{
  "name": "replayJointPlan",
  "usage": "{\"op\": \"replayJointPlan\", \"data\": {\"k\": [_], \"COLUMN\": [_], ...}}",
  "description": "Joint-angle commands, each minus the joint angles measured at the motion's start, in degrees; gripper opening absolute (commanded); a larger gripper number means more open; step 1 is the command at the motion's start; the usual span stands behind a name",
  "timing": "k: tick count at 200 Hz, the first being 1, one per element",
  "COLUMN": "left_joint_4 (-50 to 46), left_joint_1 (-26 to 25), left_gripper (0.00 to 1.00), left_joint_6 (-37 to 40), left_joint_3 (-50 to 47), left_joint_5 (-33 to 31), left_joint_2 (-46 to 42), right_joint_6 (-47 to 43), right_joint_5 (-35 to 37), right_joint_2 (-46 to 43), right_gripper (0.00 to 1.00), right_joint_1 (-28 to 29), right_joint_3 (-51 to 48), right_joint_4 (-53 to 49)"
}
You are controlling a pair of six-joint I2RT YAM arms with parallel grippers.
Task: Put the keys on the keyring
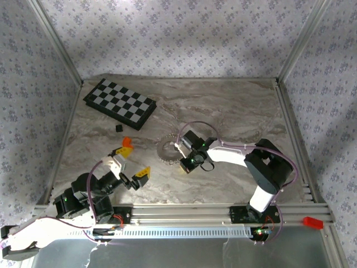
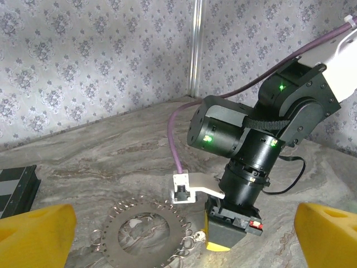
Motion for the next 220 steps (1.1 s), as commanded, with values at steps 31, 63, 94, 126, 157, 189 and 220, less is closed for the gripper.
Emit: {"op": "replayJointPlan", "data": {"k": [31,63,94,126,157,189,220], "left_joint_4": [0.6,0.7,0.6,0.5,0.4,0.3,-0.6], "left_joint_1": [-0.1,-0.1,-0.1,-0.1,-0.1,-0.1,-0.1], "left_gripper": [0.99,0.99,1.00,0.99,1.00,0.99,1.00], "left_joint_6": [0.5,0.5,0.4,0.3,0.3,0.4,0.1], "left_joint_3": [-0.1,-0.2,-0.1,0.1,0.1,0.6,1.0], "left_joint_5": [-1.3,-1.8,-2.1,-2.2,-2.4,-2.3,-4.3], "left_joint_2": [-0.7,-0.8,-0.7,-0.7,-0.6,-0.3,-0.2], "right_joint_6": [2.8,3.5,4.2,4.4,4.3,4.4,4.9], "right_joint_5": [-1.4,-0.9,-0.7,-0.6,-0.2,0.6,2.9], "right_joint_2": [-2.0,-3.0,-4.3,-5.8,-8.1,-12.2,-19.0], "right_gripper": [0.00,0.03,0.09,0.16,0.26,0.34,0.40], "right_joint_1": [0.8,0.8,0.8,1.1,1.3,1.7,2.2], "right_joint_3": [-3.5,-5.5,-6.6,-7.3,-7.9,-8.5,-9.2], "right_joint_4": [1.3,1.9,2.7,2.7,1.8,-0.1,-2.3]}}
